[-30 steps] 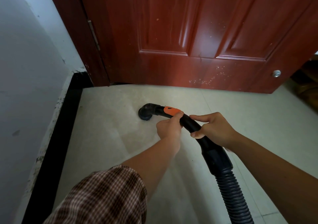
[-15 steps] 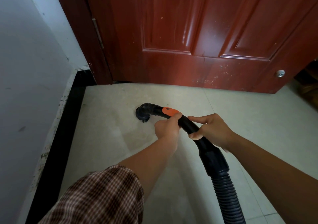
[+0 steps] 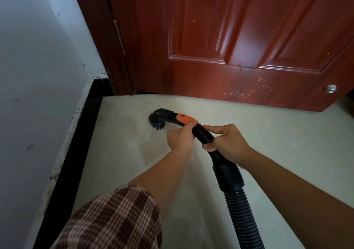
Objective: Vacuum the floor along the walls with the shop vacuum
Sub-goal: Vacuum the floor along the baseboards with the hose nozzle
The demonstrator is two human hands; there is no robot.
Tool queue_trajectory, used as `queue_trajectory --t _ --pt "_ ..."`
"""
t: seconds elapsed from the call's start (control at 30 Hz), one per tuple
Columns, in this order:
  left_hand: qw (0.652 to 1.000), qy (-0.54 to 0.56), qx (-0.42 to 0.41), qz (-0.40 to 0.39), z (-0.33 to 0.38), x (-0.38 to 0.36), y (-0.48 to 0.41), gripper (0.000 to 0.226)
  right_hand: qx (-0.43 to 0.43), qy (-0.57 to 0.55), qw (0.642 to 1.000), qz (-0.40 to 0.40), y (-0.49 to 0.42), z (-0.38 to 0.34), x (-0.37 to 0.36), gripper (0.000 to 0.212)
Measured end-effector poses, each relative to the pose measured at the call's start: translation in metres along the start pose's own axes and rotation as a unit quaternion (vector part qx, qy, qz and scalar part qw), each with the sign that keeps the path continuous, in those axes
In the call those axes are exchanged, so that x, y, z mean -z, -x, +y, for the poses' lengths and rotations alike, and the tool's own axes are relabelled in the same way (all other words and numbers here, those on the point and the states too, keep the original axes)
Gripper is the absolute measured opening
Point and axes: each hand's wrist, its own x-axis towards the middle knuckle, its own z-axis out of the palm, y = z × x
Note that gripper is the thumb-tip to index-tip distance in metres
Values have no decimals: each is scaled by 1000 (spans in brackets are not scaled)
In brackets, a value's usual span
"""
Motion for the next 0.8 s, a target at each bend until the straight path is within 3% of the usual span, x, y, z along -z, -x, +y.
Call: queue_trajectory --t 0.8 --pt "997 54 -51 2 54 24 -86 19 95 9 995 38 -79 -38 -65 61"
